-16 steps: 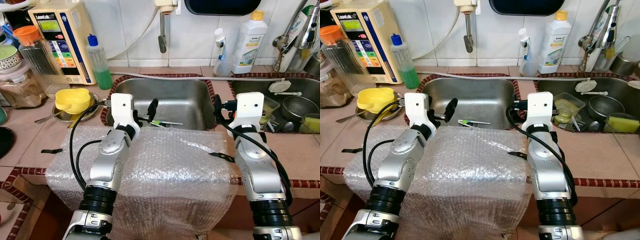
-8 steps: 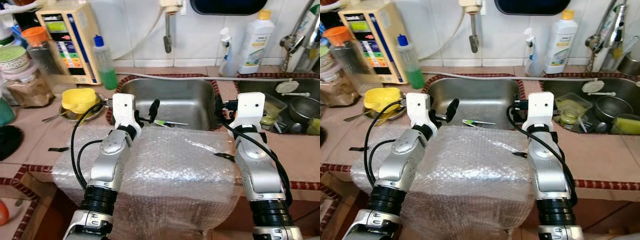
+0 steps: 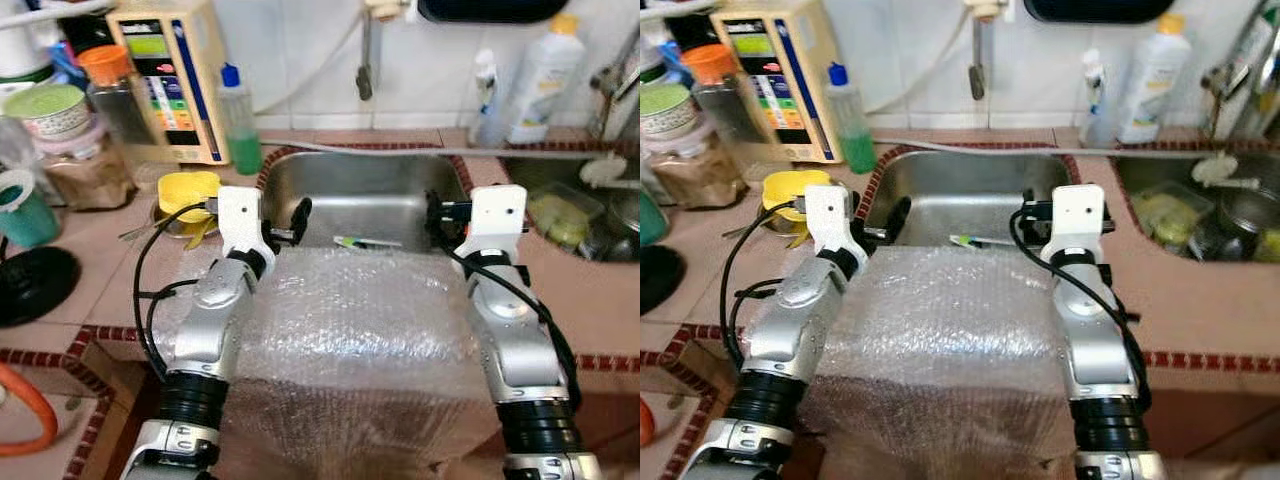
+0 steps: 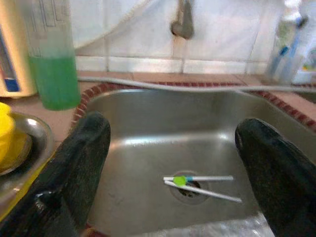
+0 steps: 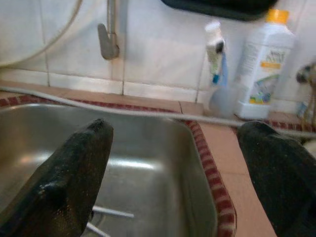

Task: Kitchen organization

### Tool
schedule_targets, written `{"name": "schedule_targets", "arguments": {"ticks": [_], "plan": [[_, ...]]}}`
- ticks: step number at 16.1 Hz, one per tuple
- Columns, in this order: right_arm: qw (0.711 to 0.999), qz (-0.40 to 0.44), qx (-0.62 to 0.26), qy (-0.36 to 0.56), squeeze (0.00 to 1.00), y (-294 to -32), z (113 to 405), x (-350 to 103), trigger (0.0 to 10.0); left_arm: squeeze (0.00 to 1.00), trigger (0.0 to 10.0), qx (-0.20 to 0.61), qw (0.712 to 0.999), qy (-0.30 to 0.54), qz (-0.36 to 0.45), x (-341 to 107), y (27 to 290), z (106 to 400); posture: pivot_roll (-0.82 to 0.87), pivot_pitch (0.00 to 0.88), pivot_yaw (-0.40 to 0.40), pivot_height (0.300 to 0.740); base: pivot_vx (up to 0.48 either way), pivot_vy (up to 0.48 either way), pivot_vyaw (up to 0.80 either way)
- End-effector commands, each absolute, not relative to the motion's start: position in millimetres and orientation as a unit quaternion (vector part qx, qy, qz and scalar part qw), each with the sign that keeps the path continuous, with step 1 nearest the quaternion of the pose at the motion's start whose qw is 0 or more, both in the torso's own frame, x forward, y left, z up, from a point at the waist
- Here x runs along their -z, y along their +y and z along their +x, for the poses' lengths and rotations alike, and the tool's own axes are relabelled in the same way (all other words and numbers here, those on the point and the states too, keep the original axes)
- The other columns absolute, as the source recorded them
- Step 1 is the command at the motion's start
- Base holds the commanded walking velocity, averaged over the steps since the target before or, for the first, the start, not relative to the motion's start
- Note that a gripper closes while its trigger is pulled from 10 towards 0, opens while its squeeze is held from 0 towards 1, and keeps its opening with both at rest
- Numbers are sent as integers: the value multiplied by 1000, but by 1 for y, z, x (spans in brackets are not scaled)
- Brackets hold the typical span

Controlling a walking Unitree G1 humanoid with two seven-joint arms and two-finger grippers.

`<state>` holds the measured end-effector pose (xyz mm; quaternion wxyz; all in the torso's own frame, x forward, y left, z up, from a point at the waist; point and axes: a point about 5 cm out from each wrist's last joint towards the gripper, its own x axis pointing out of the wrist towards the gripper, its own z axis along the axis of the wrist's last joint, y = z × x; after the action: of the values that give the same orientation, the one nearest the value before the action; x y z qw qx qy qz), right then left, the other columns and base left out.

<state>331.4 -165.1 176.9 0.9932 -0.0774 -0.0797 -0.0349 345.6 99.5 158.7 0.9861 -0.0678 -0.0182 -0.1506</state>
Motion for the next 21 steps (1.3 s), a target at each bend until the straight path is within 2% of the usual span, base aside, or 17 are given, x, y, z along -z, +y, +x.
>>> {"name": "schedule_targets", "arguments": {"ticks": [1, 3, 11, 21], "plan": [[993, -73, 41, -88, 0, -166, 330, -182, 10000, 0, 10000, 156, 986, -20, -65, -161, 99, 345, -69, 0, 111, 740, 0, 322, 0], [992, -74, 45, -89, 0, -168, 331, -183, 10000, 0, 10000, 157, 985, -20, -64, -161, 98, 345, -71, 0, 114, 740, 0, 321, 0], [991, -80, 57, -92, 0, -176, 331, -185, 10000, 0, 10000, 193, 978, -45, -69, -166, 88, 338, -72, 0, 114, 740, 0, 0, 0], [990, -89, 53, -99, 0, -174, 332, -189, 10000, 0, 10000, 212, 973, -56, -72, -169, 84, 334, -74, 0, 110, 740, 0, 0, 0]]}}
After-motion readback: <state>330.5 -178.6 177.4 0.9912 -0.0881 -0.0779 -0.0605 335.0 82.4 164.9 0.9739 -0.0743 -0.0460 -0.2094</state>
